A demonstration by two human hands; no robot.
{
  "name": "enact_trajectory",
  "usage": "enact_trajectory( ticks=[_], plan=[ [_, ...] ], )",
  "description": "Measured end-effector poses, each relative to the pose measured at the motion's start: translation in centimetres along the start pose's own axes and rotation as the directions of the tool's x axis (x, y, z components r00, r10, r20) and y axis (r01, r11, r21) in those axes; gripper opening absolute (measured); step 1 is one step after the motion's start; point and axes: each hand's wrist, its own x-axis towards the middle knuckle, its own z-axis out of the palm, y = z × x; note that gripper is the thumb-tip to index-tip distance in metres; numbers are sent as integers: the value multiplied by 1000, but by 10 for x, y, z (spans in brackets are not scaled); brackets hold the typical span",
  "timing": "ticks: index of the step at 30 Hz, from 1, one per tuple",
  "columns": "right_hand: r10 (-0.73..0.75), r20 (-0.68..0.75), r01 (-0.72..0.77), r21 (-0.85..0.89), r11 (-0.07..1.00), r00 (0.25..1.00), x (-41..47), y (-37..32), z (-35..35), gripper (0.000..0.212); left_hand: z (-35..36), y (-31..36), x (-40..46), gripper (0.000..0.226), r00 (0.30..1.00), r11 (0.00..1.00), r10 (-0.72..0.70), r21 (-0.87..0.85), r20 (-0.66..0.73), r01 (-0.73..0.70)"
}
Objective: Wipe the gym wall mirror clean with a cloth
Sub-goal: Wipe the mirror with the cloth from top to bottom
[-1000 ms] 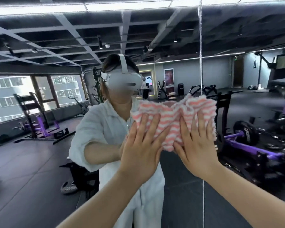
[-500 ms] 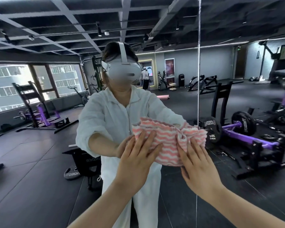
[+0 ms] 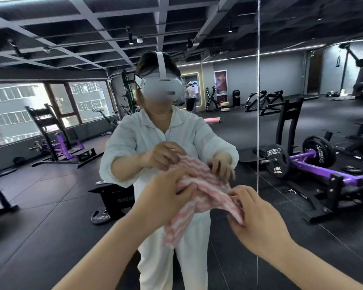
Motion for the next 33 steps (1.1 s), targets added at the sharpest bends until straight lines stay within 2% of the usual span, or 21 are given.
enact_trajectory(
  ticks=[2,4,8,11,13,15,17,19,20,22,25,27,29,33],
  plan=[
    [67,-42,-66,31,997,997,11,2,-7,30,-7,-3,7,12,995,999,-50,-7,-83,50],
    [102,-112,-94,73,993,988,19,3,-17,25,-10,-5,13,10,986,996,-86,3,-143,87],
    [226,-235,-166,249,954,945,45,-3,-35,15,-13,-17,27,20,953,976,42,216,-300,25],
    [296,-317,-201,301,932,901,72,0,-38,20,-9,-21,39,25,931,964,89,266,-355,9],
    [286,-405,-201,241,949,868,89,1,-39,26,-5,-21,47,29,901,938,187,342,-391,-47],
    [180,-566,-187,47,981,805,100,8,-35,27,-1,-22,52,29,812,855,360,511,-459,-90],
    [46,-695,-198,-140,970,718,105,11,-30,19,3,-23,53,22,706,751,502,656,-499,-71],
    [-48,-729,-195,-246,949,683,106,13,-23,6,8,-26,51,11,668,654,597,752,-444,-85],
    [-52,-720,-203,-263,943,692,105,12,-18,8,11,-25,50,18,683,639,607,761,-406,-115],
    [34,-691,-231,-194,953,722,99,7,-8,22,17,-22,45,28,754,673,548,726,-362,-141],
    [267,-625,-294,64,954,733,89,-10,8,31,38,-19,36,42,828,763,385,645,-407,-38],
    [345,-559,-322,144,936,754,89,-23,19,47,56,-22,31,49,856,745,322,666,-405,35],
    [354,-515,-329,143,934,781,100,-32,23,61,66,-28,31,59,878,702,284,707,-385,83],
    [237,-502,-269,9,963,832,142,-44,10,67,49,-41,49,70,876,618,314,779,-367,105]
  ],
)
